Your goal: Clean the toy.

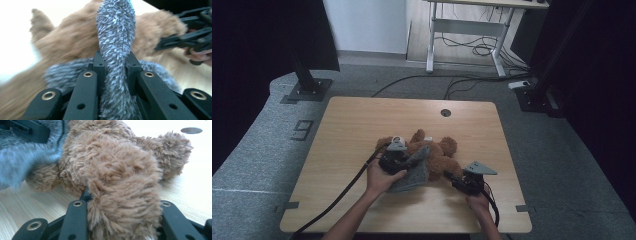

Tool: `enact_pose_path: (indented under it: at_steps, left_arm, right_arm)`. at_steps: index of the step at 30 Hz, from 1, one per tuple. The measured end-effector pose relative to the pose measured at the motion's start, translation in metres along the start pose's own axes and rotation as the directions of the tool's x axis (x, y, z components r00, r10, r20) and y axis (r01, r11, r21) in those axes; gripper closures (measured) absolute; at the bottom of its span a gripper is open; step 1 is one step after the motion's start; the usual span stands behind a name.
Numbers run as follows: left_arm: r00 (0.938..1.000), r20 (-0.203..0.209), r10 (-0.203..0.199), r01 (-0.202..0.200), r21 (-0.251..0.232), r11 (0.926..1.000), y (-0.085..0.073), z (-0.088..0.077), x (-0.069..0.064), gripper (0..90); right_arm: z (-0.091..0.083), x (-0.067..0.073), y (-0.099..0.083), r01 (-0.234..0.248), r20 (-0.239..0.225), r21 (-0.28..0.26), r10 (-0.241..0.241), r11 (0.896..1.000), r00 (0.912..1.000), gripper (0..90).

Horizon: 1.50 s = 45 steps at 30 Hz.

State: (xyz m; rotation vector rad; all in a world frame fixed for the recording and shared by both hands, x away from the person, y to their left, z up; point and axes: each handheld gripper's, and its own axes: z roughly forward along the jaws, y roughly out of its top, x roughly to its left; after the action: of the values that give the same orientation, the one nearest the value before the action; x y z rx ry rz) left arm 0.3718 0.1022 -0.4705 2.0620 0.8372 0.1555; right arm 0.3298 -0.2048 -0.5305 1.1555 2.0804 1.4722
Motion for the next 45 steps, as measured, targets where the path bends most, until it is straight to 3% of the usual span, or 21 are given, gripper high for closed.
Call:
enact_pose_path:
  at_steps: [5, 10, 16, 19, 22, 25, 27, 29, 32, 34, 39, 45]
  left_arm:
    - [0.9990, -0.030, -0.033, 0.032, -0.013, 0.9994, -0.012, -0.016, 0.016, 76.6]
    - [0.9991, -0.030, -0.029, 0.028, -0.031, 0.9991, -0.010, -0.019, 0.012, 76.4]
    - [0.9964, 0.082, 0.019, -0.012, -0.086, 0.9962, 0.014, -0.007, -0.025, 76.1]
    - [0.9907, 0.123, 0.057, -0.049, -0.067, 0.9966, 0.028, 0.010, -0.045, 75.8]
    - [0.9881, 0.135, 0.074, -0.070, -0.034, 0.9970, 0.033, 0.032, -0.060, 75.6]
    - [0.9886, 0.121, 0.090, -0.091, 0.003, 0.9959, 0.031, 0.057, -0.070, 75.4]
    - [0.9903, 0.100, 0.097, -0.098, 0.007, 0.9951, 0.026, 0.065, -0.070, 75.5]
    - [0.9905, 0.085, 0.108, -0.109, 0.002, 0.9941, 0.022, 0.065, -0.070, 75.8]
    - [0.9872, 0.031, 0.157, -0.157, 0.009, 0.9876, 0.017, 0.058, -0.073, 76.0]
    - [0.9860, 0.016, 0.166, -0.166, 0.026, 0.9857, 0.010, 0.053, -0.070, 76.0]
    - [0.9945, 0.000, 0.105, -0.105, 0.044, 0.9936, -0.015, 0.034, -0.046, 76.3]
    - [0.9979, -0.050, 0.041, -0.040, 0.019, 0.9990, -0.030, 0.005, -0.014, 76.3]
  right_arm:
    - [0.000, 0.000, 0.000, 0.002, -0.007, -0.003, -0.002, 1.000, 1.0000, 61.1]
    - [0.000, 0.000, 0.000, -0.006, -0.008, -0.004, 0.005, 1.000, 0.9999, 61.1]
    - [0.001, 0.000, -0.001, -0.005, -0.010, -0.003, 0.005, 1.000, 0.9999, 61.1]
    - [0.001, 0.001, -0.001, -0.006, -0.010, -0.006, 0.006, 1.000, 0.9999, 61.1]
    - [0.002, 0.001, -0.001, -0.006, -0.010, -0.005, 0.006, 1.000, 0.9999, 61.1]
    - [0.001, 0.001, -0.001, -0.005, -0.009, -0.005, 0.005, 1.000, 0.9999, 61.1]
    - [0.001, 0.001, -0.002, -0.002, -0.003, -0.001, 0.002, 1.000, 1.0000, 61.1]
    - [0.002, 0.001, -0.003, 0.014, 0.012, 0.012, -0.014, 1.000, 0.9998, 61.2]
    - [0.000, 0.001, -0.002, 0.012, 0.007, 0.001, -0.012, 1.000, 0.9999, 61.3]
    - [0.000, 0.001, -0.002, 0.011, 0.004, 0.000, -0.011, 1.000, 0.9999, 61.3]
    - [-0.002, 0.002, -0.003, 0.009, -0.009, -0.005, -0.009, 1.000, 0.9999, 61.3]
    - [-0.003, 0.002, -0.003, 0.019, -0.022, -0.005, -0.019, 1.000, 0.9996, 61.3]
